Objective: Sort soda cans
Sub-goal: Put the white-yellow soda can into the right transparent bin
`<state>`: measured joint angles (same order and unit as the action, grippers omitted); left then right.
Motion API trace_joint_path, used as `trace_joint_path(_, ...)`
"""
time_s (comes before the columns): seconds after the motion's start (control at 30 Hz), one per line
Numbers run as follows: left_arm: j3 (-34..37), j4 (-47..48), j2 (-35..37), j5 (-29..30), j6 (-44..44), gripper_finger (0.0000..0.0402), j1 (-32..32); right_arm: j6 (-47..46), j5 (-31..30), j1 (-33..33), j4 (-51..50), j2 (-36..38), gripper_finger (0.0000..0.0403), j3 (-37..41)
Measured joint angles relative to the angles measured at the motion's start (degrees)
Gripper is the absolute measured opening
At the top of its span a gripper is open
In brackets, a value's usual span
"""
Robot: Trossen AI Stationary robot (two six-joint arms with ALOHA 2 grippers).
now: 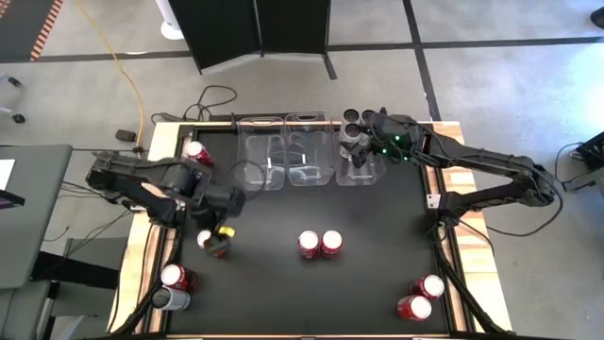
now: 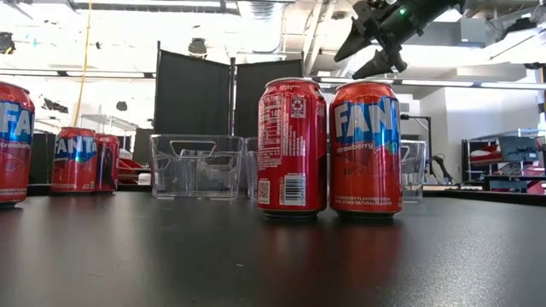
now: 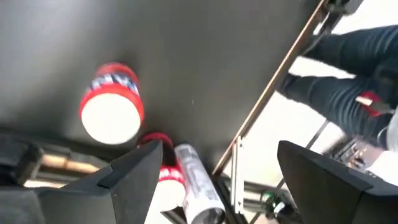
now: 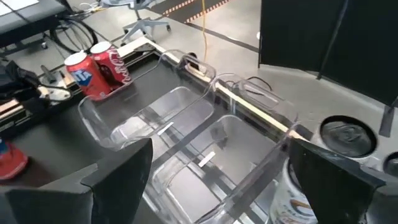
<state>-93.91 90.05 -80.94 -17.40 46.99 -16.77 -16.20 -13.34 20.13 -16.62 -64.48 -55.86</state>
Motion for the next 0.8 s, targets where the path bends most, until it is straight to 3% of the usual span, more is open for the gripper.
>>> trace_joint_path(0.23, 0.0, 0.0, -1.3, 10.6, 7.7, 0.0311, -12.4, 1.6, 0.0, -3.3, 0.7, -1.8, 0.0393, 0.0)
trace_joint_path(0.57, 4.7, 0.0, -2.6, -2.9, 24.2, 0.0311, -23.9, 1.1, 0.0, -8.6, 3.7, -4.2, 0.0392, 0.0)
trace_joint_path(0.8, 11.3, 0.0, -2.6, -3.7, 29.6, 0.0311, -32.8, -4.1, -0.4, -12.4, 3.5, -4.2, 0.0392, 0.0)
